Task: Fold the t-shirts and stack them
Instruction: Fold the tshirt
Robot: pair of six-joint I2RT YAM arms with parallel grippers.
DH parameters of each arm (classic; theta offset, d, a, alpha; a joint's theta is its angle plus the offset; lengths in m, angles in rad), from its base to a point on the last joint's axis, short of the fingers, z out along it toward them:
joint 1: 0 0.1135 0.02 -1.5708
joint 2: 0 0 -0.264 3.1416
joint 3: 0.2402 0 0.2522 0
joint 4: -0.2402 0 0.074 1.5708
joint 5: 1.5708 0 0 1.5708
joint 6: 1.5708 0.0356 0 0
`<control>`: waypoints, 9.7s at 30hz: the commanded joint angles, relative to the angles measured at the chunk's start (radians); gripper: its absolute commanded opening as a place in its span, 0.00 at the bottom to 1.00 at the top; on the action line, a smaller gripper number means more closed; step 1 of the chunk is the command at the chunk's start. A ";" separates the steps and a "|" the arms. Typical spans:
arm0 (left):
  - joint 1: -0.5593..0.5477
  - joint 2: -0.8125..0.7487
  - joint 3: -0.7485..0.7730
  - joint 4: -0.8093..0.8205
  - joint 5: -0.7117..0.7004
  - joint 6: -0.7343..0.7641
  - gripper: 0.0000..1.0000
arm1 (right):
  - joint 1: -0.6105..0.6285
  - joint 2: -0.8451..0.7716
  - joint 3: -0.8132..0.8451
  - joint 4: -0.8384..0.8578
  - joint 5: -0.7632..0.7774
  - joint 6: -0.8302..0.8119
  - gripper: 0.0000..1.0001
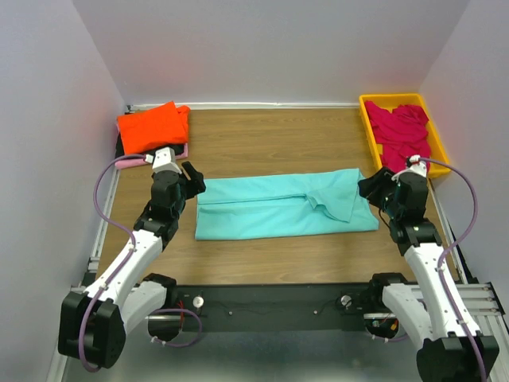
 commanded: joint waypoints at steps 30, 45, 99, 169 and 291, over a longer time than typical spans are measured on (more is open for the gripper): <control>-0.157 0.594 0.242 0.245 0.035 0.055 0.75 | 0.475 0.492 -0.078 0.276 0.146 0.144 0.60; -0.157 0.614 0.248 0.239 0.032 0.075 0.75 | 0.474 0.638 -0.079 0.497 0.153 0.104 0.61; -0.157 0.689 0.286 0.219 0.060 0.091 0.75 | 0.678 0.340 -0.076 0.287 0.285 0.162 0.70; -0.359 0.670 -0.040 0.340 0.010 -0.115 0.76 | 0.331 1.298 0.612 0.388 -0.183 -0.223 0.77; -0.782 0.376 -0.086 -0.039 -0.242 -0.439 0.65 | 0.549 0.342 -0.148 -0.110 -0.085 0.178 0.04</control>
